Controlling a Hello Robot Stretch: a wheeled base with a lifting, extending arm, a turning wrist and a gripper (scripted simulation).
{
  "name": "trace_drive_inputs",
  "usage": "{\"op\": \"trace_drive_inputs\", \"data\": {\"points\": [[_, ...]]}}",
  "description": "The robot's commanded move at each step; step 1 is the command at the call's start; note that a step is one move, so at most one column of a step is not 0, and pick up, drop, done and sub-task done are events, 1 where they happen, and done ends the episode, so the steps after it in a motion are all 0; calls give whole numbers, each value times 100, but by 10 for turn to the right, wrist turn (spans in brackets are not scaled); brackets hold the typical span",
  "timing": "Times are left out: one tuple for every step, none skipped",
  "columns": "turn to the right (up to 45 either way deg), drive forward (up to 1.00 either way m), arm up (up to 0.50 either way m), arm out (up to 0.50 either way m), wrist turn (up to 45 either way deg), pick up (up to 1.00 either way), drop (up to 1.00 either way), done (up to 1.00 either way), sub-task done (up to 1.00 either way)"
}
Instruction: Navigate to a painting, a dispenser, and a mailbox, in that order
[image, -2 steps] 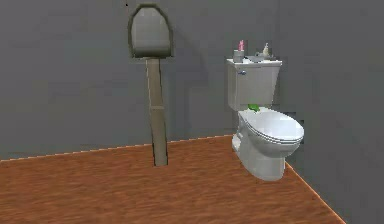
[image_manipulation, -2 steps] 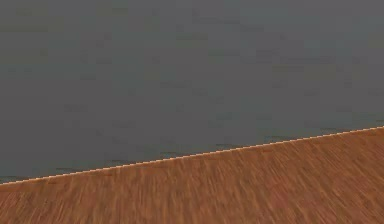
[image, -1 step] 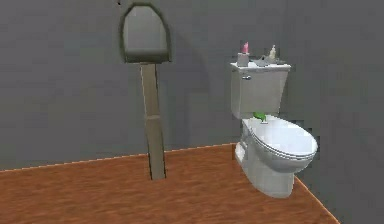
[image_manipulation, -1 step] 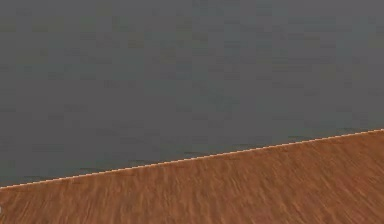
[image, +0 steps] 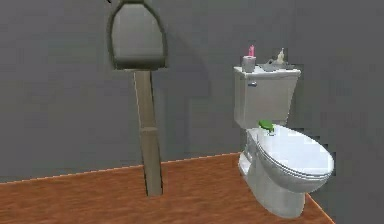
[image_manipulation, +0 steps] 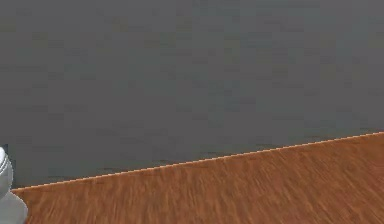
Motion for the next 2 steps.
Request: {"op": "trace_drive_inputs", "data": {"points": [[330, 0, 0, 0, 0, 0, 0, 0, 0], [0, 70, 0, 0, 0, 0, 0, 0, 0]]}}
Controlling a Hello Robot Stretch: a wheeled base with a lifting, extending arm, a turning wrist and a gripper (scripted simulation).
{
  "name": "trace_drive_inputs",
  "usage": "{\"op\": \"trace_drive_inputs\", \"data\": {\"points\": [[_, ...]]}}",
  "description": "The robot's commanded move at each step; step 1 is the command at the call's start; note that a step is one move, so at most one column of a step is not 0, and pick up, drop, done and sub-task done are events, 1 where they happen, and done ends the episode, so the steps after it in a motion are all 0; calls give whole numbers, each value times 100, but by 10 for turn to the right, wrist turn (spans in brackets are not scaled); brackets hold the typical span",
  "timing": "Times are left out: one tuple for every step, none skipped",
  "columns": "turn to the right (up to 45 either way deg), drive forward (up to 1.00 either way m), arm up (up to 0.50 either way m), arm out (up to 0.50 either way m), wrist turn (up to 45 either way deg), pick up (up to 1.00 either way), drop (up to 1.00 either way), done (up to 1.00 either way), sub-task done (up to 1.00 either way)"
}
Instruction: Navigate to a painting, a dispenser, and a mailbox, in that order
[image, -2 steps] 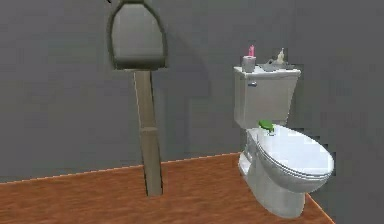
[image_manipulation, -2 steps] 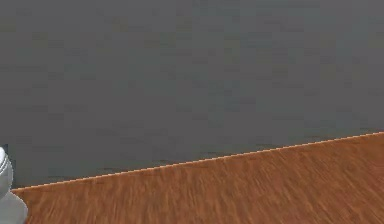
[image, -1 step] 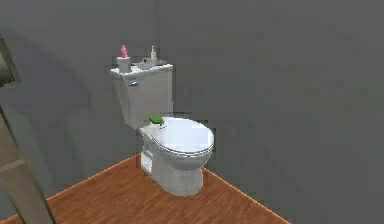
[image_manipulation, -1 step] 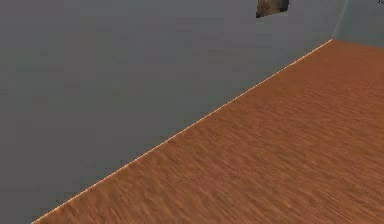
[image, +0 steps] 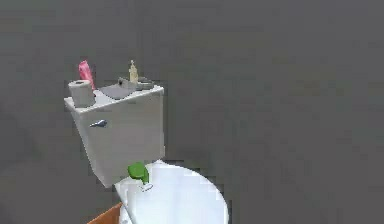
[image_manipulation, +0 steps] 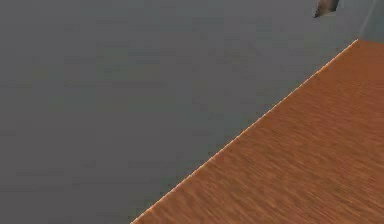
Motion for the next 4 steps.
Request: {"op": "trace_drive_inputs", "data": {"points": [[-180, 0, 0, 0, 0, 0, 0, 0, 0], [0, 0, 0, 0, 0, 0, 0, 0, 100], [-450, 0, 0, 0, 0, 0, 0, 0, 0], [-240, 0, 0, 0, 0, 0, 0, 0, 0]]}}
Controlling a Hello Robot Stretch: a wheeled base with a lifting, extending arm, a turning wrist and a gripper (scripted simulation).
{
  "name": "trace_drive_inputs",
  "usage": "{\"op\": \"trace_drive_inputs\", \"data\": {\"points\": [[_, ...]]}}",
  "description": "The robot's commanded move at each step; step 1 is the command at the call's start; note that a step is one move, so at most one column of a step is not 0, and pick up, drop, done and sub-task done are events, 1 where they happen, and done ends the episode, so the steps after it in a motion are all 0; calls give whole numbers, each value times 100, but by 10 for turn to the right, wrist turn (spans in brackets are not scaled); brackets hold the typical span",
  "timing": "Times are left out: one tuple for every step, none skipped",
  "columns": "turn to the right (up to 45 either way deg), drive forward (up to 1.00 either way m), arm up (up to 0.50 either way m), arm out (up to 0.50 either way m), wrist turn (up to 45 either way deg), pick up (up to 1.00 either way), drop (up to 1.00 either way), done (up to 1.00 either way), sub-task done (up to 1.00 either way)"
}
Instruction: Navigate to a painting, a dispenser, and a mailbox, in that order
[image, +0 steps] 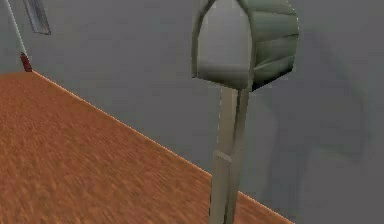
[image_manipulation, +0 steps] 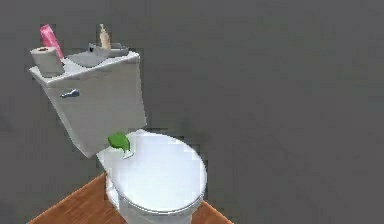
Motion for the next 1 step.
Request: {"op": "trace_drive_inputs", "data": {"points": [[0, 20, 0, 0, 0, 0, 0, 0, 0]]}}
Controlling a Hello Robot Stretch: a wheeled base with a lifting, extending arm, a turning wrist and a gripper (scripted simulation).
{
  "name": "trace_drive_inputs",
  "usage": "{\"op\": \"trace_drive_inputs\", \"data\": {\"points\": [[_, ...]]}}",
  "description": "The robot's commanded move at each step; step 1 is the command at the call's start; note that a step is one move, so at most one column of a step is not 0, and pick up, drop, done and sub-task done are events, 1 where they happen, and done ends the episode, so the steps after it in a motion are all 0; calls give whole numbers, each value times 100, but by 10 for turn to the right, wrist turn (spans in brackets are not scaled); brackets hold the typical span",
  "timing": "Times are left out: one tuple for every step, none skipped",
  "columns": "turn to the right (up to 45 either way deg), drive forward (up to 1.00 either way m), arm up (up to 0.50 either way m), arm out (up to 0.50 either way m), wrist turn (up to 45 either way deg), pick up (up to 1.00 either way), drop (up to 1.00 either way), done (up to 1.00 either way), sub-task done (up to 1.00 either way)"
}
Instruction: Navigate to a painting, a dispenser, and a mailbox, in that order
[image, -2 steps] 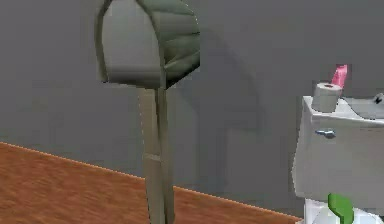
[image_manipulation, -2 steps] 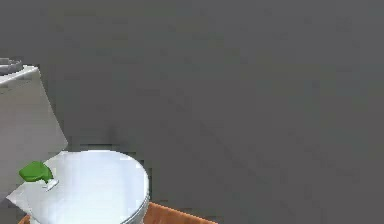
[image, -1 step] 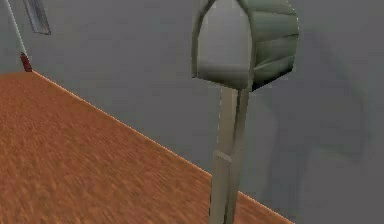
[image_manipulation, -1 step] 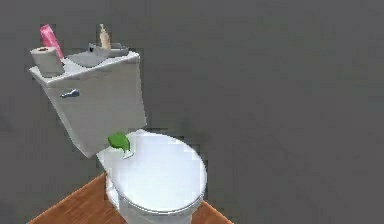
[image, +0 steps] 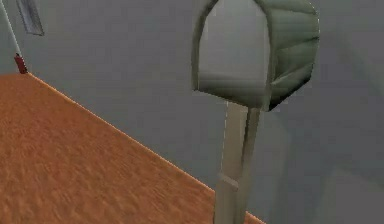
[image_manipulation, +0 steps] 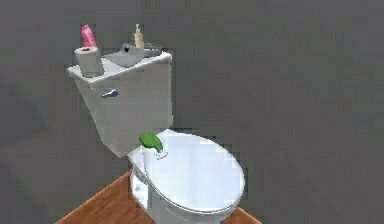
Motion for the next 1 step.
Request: {"op": "trace_drive_inputs", "data": {"points": [[150, 0, 0, 0, 0, 0, 0, 0, 0]]}}
